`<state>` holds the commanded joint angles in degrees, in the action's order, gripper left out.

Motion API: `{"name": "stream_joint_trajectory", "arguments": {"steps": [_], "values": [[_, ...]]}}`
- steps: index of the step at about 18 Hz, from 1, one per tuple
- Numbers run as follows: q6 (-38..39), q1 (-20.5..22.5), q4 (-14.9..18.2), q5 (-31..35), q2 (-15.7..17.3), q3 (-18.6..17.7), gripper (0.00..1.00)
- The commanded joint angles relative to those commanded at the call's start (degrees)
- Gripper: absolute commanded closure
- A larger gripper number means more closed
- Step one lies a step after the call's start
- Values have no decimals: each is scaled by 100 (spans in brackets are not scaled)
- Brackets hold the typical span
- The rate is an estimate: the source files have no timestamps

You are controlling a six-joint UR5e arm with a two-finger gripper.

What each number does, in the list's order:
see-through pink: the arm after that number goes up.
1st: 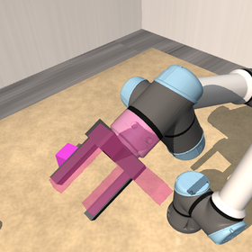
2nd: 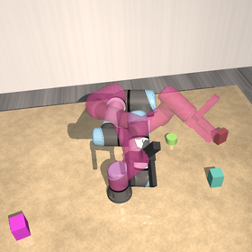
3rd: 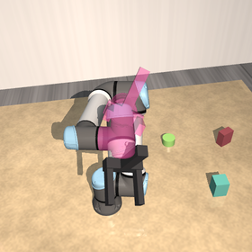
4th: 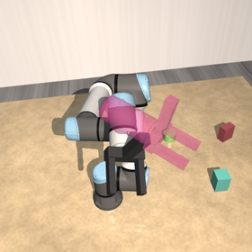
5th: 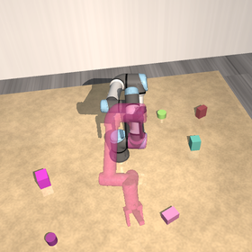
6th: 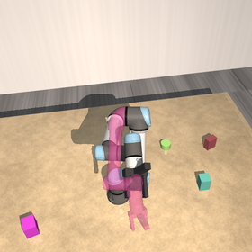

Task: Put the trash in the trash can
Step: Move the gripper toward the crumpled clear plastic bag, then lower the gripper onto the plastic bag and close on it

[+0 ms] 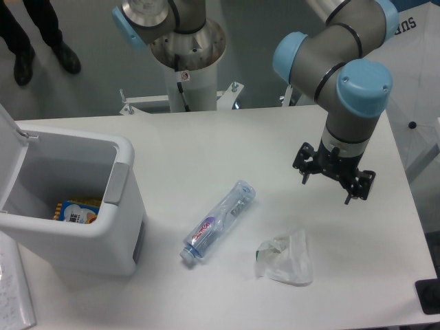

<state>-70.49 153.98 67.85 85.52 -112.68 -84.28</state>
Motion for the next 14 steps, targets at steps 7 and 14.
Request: {"name": "stream_joint_trajectory", "arguments": {"steps": [7, 14], "values": [[1264, -166, 0, -18, -193, -53, 0], [2214, -667, -754, 26, -746, -53, 0]]}}
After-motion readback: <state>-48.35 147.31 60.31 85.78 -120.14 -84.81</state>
